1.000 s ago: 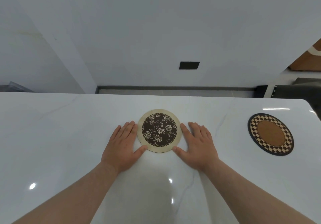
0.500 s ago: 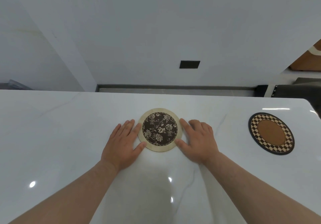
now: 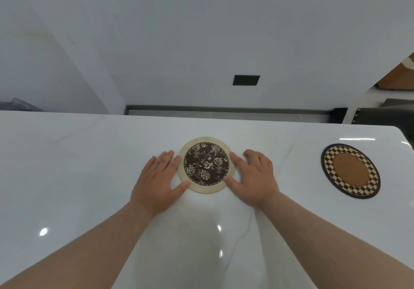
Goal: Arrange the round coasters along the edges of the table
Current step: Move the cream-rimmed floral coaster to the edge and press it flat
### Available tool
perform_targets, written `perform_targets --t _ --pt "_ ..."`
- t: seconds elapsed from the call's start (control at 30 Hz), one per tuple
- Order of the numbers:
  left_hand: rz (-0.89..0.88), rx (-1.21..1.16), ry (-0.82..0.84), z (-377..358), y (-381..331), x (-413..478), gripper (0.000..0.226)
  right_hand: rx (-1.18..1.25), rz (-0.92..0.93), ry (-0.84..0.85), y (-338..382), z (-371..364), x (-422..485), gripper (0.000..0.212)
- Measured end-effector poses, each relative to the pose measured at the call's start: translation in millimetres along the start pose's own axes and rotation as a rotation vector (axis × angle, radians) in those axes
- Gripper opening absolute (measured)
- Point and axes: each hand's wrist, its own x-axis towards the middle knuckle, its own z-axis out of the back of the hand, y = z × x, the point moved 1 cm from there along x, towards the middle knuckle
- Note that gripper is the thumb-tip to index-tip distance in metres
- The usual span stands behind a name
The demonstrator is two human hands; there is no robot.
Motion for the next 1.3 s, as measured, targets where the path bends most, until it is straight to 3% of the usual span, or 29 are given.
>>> perform_targets --t 0.2,0.37,0.53,0.63,0.93,1.3 --pt "0.005 -0.023 0.052 3 0 2 0.082 -0.003 -0.033 0.144 5 11 3 0.073" --pt "0.018 -0.042 0.155 14 -5 8 0.090 -0.018 -0.030 0.272 12 29 12 0.061" --pt "0.016 -0.091 0.293 40 -5 14 0.061 0.155 -0.049 0.403 10 48 7 0.050" --pt "0.102 -0.193 0.328 58 -5 11 0.046 0.238 -0.049 0.398 10 66 0 0.051" --pt "0.145 -0.191 0.276 118 -27 -22 0.042 0.388 -0.124 0.296 15 135 -30 0.044" --pt "0.140 -0.282 0.140 206 -84 -102 0.036 0.269 -0.012 0.217 29 225 -100 0.037"
